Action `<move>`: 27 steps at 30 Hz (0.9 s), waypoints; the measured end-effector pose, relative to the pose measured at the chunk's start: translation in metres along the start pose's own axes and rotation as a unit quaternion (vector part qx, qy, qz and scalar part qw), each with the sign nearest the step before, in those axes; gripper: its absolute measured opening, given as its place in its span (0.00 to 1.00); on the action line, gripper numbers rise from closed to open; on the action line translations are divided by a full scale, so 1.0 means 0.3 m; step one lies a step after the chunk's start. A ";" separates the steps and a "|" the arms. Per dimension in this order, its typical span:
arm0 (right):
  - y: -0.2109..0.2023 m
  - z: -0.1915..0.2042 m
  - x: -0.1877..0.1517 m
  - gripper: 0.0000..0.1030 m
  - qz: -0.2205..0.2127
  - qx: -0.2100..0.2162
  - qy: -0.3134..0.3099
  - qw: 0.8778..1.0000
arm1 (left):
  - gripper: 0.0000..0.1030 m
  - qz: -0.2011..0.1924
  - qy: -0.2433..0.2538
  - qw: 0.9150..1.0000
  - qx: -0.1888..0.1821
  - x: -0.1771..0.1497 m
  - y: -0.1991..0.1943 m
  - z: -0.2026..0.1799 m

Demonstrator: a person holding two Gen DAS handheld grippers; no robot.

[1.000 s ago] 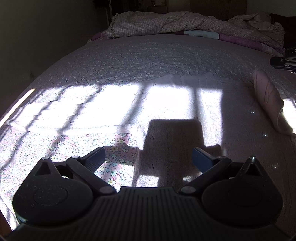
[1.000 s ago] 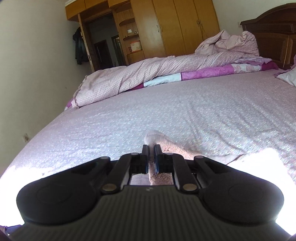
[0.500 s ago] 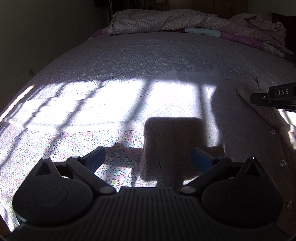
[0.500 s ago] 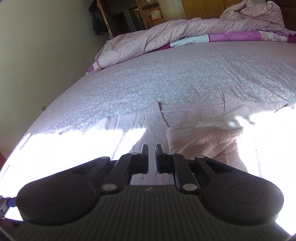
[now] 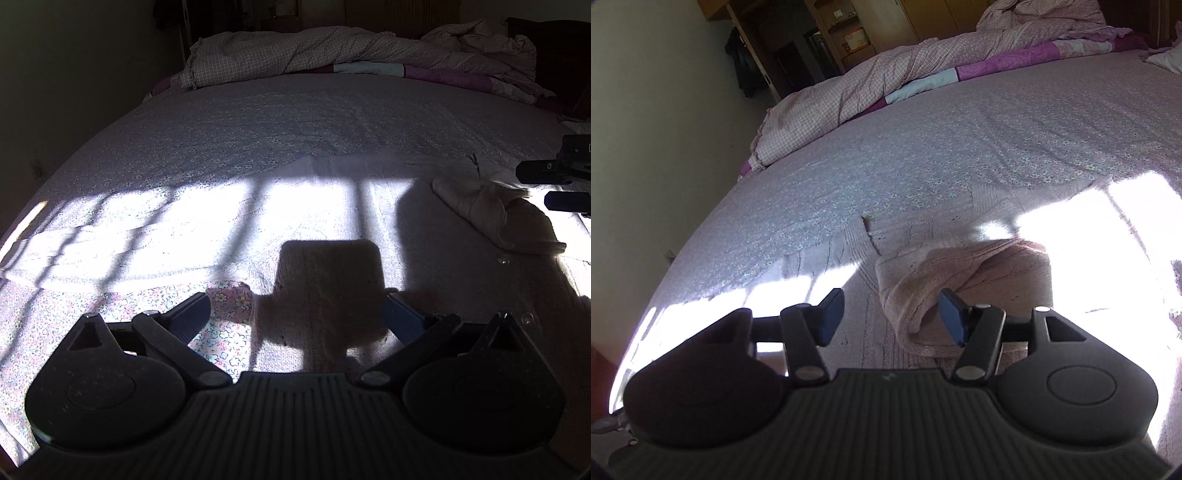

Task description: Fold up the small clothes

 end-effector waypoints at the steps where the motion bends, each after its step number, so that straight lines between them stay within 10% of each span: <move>1: -0.016 -0.008 0.005 0.58 -0.004 0.002 0.007 1.000 | 1.00 -0.001 -0.002 1.000 0.000 0.006 -0.006 -0.001; 27: -0.143 -0.276 -0.012 0.58 -0.017 -0.089 0.045 0.995 | 1.00 -0.010 0.041 0.998 -0.039 0.146 -0.016 -0.284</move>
Point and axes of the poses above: each gripper's, at about its wrist camera, not at the fingertips, and y roughly the way its jaws point, z to its left, x to its top, the point moved 6 cm from there along y, roughly the way its jaws point, and after that the axes turned 6 degrees about x, right-handed, at the moved point
